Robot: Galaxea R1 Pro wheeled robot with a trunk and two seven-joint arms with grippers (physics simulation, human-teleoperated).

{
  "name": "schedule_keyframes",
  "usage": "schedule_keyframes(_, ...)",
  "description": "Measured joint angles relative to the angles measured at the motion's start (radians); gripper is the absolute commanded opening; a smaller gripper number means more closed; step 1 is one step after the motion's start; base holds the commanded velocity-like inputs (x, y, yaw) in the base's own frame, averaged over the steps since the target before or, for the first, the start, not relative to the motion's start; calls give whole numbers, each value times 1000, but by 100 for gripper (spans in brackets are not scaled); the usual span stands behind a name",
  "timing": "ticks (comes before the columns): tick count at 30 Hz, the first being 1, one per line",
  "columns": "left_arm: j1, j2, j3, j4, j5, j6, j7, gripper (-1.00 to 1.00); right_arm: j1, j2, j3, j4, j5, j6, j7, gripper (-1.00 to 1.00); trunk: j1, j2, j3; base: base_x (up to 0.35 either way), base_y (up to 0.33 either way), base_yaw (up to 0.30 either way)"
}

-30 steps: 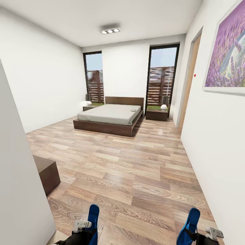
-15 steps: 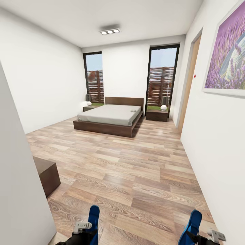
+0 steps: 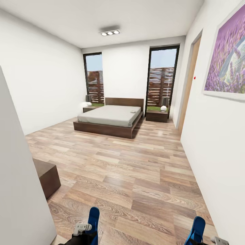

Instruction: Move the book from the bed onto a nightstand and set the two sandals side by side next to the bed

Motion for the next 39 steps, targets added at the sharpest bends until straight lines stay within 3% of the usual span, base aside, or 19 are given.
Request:
schedule_keyframes(2,0,0,0,0,0,0,0,-100,0,9,39,0,23,4,2,-100,-8,14,6,0,0,0)
schedule_keyframes(4,0,0,0,1,0,0,0,-100,1,16,143,1,109,7,5,-100,-15,28,12,0,0,0)
schedule_keyframes(7,0,0,0,2,-1,0,0,-100,0,19,217,-1,187,8,8,-100,-27,49,22,0,0,0)
schedule_keyframes(17,0,-13,-2,37,-4,1,0,-100,0,20,233,4,206,9,4,-100,-65,119,53,0,0,0)
schedule_keyframes(20,0,-14,-1,51,-2,-5,0,-100,-1,28,231,61,208,9,-19,-100,-77,140,63,0,0,0)
schedule_keyframes(23,0,-15,-1,56,-3,-16,0,-100,-2,60,226,115,206,9,-151,-100,-88,161,72,0,0,0)
schedule_keyframes(27,0,-15,-1,58,-3,-20,0,-100,-5,106,225,129,203,9,-444,-100,-104,189,85,0,0,0)
schedule_keyframes(29,0,-15,-1,58,-3,-20,0,-100,-7,129,222,131,204,9,-501,-100,-111,203,91,0,0,0)
schedule_keyframes(32,0,-15,-1,58,-3,-20,0,-100,-8,143,222,131,206,10,-521,-100,-123,224,100,0,0,0)
schedule_keyframes(33,0,-15,-1,58,-3,-20,0,-100,-8,144,222,130,206,9,-518,-100,-127,231,103,0,0,0)
schedule_keyframes(34,0,-15,-1,58,-3,-20,0,-100,-8,146,228,127,204,9,-463,-100,-130,238,107,0,0,0)
schedule_keyframes(36,0,-15,-1,59,-3,-20,0,-100,-8,147,232,128,207,10,-193,-100,-138,252,113,0,0,0)
schedule_keyframes(37,0,-15,-1,58,-3,-20,0,-100,-8,147,230,129,210,10,-96,-100,-142,259,116,0,0,0)
schedule_keyframes(39,0,-15,-1,58,-3,-20,0,-100,-8,146,228,133,212,10,1,-100,-150,273,122,0,0,0)
